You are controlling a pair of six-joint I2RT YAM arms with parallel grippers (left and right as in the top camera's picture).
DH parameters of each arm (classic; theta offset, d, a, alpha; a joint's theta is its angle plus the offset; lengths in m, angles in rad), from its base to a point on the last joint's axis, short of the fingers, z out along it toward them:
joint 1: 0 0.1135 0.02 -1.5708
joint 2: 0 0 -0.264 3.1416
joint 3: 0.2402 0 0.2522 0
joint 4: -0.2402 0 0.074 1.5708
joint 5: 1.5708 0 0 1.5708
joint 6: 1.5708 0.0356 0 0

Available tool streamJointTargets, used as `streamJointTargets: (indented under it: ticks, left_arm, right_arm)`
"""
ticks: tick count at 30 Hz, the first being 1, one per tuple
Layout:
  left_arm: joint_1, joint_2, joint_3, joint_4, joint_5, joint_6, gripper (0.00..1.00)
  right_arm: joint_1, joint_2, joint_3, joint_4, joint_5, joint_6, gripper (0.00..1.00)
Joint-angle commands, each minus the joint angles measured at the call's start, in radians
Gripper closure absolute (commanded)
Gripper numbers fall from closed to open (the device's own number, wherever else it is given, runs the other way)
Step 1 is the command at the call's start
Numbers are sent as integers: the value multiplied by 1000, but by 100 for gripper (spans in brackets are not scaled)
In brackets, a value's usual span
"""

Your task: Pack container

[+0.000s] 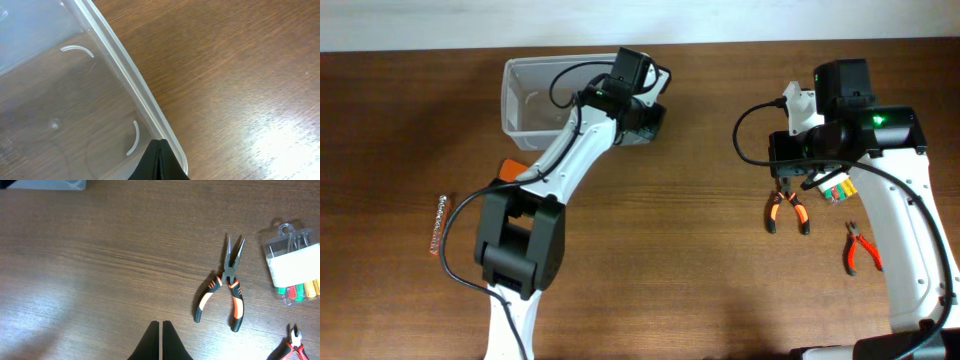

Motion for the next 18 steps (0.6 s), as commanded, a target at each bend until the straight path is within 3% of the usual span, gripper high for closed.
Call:
streamJointTargets:
  ticks: [1, 18]
  left_arm:
    - [-44, 13, 25, 8, 27, -37, 98]
    - [-166, 13, 26, -43, 36, -65, 98]
  right_arm:
    - [0, 5, 23, 2, 11, -11, 96]
    - [0, 5, 23, -8, 18, -15, 96]
